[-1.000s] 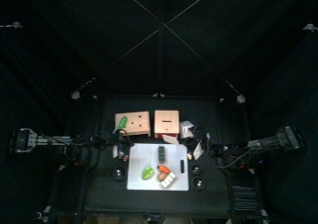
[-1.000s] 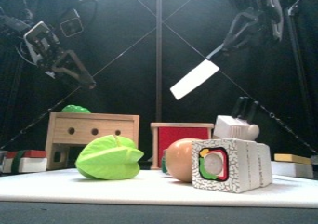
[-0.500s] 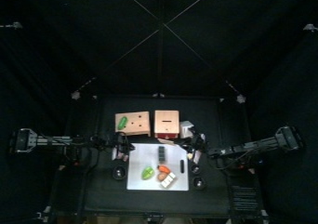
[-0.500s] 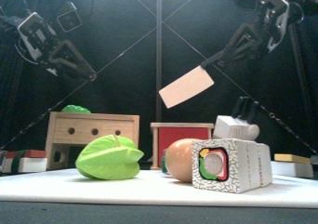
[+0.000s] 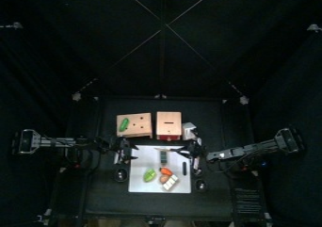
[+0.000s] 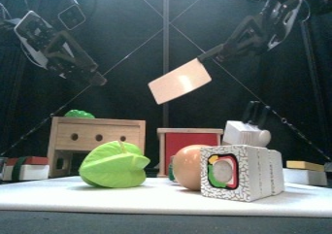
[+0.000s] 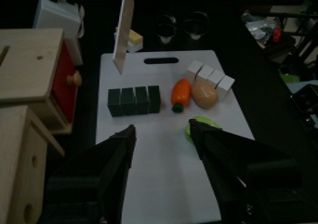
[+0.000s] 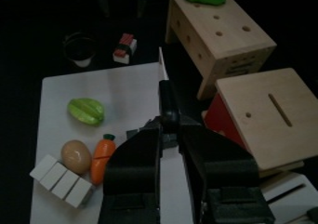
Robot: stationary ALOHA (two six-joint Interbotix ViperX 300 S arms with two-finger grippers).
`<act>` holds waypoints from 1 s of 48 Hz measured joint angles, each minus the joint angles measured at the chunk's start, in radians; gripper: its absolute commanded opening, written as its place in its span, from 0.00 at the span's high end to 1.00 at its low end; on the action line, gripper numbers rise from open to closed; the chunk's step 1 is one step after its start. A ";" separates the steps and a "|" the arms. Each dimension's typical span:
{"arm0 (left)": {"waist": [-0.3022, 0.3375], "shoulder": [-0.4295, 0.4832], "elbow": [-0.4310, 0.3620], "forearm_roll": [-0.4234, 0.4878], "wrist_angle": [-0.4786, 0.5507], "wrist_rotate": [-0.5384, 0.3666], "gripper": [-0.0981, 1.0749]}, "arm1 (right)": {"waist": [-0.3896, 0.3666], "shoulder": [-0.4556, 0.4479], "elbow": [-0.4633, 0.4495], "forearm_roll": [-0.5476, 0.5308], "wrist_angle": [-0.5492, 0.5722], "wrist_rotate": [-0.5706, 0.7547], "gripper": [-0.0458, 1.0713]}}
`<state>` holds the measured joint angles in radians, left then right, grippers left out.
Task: Grab cleaver with other hand
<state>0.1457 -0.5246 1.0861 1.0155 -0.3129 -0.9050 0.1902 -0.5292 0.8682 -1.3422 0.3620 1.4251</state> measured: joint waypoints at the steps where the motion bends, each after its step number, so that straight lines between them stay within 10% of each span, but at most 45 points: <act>1: 0.000 0.011 -0.005 -0.023 -0.008 0.025 0.18 | 0.000 0.002 -0.005 -0.002 -0.003 0.002 0.53; 28: -0.005 0.281 -0.028 -0.716 -0.359 0.815 0.18 | -0.003 0.071 -0.049 -0.003 -0.012 0.000 0.53; 48: -0.021 0.382 -0.074 -0.848 -0.380 0.899 0.20 | -0.003 0.074 -0.049 0.006 -0.011 0.002 0.53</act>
<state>0.1243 -0.1427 1.0124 0.1672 -0.6934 -0.0061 0.1871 -0.4556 0.8191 -1.3361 0.3513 1.4266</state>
